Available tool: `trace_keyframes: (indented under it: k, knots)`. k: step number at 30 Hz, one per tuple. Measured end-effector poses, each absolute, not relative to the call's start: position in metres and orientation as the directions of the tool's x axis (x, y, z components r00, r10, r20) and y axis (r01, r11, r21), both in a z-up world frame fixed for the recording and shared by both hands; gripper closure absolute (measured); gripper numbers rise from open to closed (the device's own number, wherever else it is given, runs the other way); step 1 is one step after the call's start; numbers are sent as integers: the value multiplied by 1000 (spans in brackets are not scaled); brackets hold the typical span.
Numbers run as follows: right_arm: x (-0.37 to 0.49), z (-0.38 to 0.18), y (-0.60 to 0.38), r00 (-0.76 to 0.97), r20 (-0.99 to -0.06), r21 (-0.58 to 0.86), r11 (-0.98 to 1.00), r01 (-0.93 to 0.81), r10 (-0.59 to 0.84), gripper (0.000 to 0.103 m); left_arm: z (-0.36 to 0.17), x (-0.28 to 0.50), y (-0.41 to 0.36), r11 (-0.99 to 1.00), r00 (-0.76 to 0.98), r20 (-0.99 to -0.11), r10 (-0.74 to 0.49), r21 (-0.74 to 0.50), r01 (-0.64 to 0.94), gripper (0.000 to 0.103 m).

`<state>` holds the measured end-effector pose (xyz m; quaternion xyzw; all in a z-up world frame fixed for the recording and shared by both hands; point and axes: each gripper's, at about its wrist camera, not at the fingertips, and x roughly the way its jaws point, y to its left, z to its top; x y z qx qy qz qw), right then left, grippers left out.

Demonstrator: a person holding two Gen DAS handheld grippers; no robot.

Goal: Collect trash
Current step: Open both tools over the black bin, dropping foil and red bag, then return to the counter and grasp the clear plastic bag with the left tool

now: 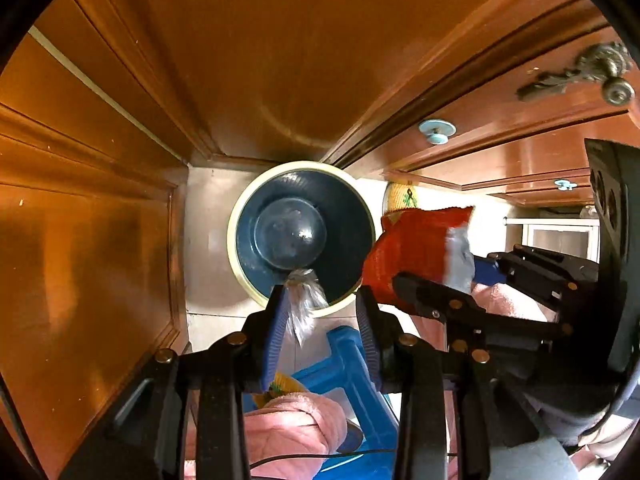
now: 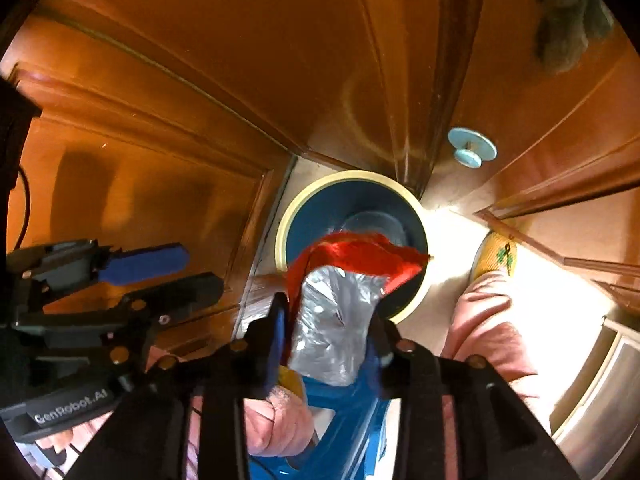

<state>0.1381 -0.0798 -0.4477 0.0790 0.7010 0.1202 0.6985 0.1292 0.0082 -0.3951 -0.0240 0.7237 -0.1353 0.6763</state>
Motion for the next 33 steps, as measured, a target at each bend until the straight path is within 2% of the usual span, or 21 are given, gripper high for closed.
trace_keyframes:
  k: [2,5,12,17,24,27,33]
  knots:
    - [141,-448,-81,-14,-959,283,958,-41,283,59,-397,129,10,965,-91,-973,-212,-223,139,68]
    - [142,-448,-82,-16,-959,284,958,-32,283,59,-401,130,13,970,-88,-977,-196,-206,131,59]
    - [141,-452,-87,-14,-955,297,954,-22,297,59,-405,132,16,974,-76,-980,-185,-193,120,57]
    - [136,-433,-90,8,-953,302,953,-24,303,59,-392,133,18,973,-41,-980,-193,-197,120,57]
    - [125,-360,-84,129,-945,290,952,-95,300,59,-332,138,15,962,88,-966,-242,-227,153,56]
    - [120,-324,-81,188,-928,300,945,-129,320,59,-296,140,14,951,155,-946,-286,-260,166,49]
    - [112,-262,-77,291,-898,286,941,-183,329,59,-225,136,13,927,273,-892,-360,-310,210,48]
